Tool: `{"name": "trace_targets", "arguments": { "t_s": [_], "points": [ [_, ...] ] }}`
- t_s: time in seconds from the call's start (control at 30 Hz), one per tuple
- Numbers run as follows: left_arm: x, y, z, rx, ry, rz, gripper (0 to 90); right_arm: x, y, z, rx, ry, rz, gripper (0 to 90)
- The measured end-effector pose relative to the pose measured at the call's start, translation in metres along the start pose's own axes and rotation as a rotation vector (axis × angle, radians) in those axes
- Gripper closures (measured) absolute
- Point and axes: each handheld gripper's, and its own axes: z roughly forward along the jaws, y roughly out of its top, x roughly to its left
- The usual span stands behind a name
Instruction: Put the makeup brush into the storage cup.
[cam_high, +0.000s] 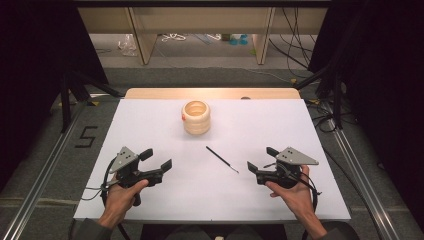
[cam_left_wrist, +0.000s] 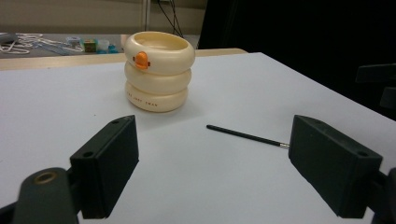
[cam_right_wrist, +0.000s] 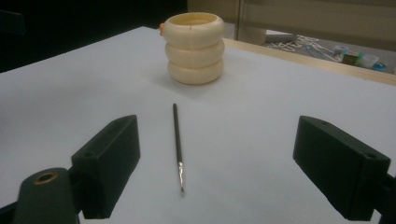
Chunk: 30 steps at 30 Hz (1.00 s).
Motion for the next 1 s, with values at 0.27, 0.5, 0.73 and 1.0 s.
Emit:
{"name": "trace_targets", "arguments": {
  "t_s": [0.27,0.5,0.73,1.0],
  "points": [
    [0.0,0.0,0.0,0.001,0.001,0.0,15.5,0.0,0.001,0.002,0.028,0.018,-0.006,15.8],
    [0.0,0.0,0.0,0.002,0.001,0.001,15.5,-0.001,0.006,0.007,0.071,0.023,-0.035,16.1],
    [0.0,0.0,0.0,0.003,0.003,0.001,15.5,-0.004,0.015,0.013,0.145,0.042,-0.07,17.6],
    [0.0,0.0,0.0,0.005,0.003,0.002,15.5,-0.007,0.025,0.026,0.188,0.062,-0.106,20.1]
  ]
}}
